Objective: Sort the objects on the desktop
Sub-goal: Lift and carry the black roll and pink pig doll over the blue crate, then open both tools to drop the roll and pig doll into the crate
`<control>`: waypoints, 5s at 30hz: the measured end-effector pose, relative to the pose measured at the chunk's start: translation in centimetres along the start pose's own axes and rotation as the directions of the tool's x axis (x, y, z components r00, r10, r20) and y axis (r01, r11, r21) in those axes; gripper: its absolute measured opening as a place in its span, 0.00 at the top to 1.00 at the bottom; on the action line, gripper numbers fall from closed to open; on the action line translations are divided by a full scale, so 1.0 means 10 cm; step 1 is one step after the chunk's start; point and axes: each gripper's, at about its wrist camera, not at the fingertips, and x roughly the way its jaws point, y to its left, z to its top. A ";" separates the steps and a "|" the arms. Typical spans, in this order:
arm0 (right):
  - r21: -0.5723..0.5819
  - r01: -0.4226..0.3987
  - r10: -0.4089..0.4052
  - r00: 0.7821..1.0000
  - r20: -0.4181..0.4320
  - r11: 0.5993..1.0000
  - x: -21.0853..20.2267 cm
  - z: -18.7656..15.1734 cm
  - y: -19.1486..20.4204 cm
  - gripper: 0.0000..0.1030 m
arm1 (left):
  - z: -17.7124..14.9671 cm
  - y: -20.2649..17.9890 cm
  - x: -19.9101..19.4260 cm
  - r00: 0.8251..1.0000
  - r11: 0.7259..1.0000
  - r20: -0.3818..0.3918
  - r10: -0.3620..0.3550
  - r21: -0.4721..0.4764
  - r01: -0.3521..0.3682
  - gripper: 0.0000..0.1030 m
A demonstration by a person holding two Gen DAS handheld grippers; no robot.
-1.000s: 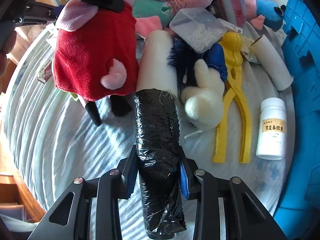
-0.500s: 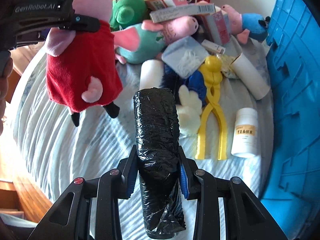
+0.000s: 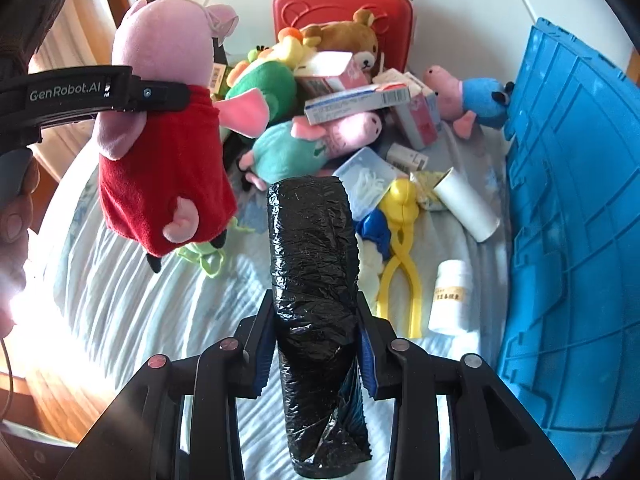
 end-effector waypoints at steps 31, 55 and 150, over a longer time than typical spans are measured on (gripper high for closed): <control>0.005 -0.037 0.034 0.959 0.283 0.999 -1.71 0.32 0.03 0.66 | 0.26 -0.30 -1.37 0.983 0.996 0.174 0.051 0.057 -0.062 0.47; 0.033 -0.040 0.023 0.907 0.420 0.999 -2.49 0.39 -0.24 0.66 | 0.43 -0.72 -2.03 0.957 0.991 0.289 0.027 0.114 -0.062 0.47; 0.564 0.196 -0.416 0.861 0.292 0.802 -3.06 -0.46 -3.70 0.07 | 1.25 -4.67 -0.86 0.937 0.792 0.062 -0.343 0.555 0.253 0.18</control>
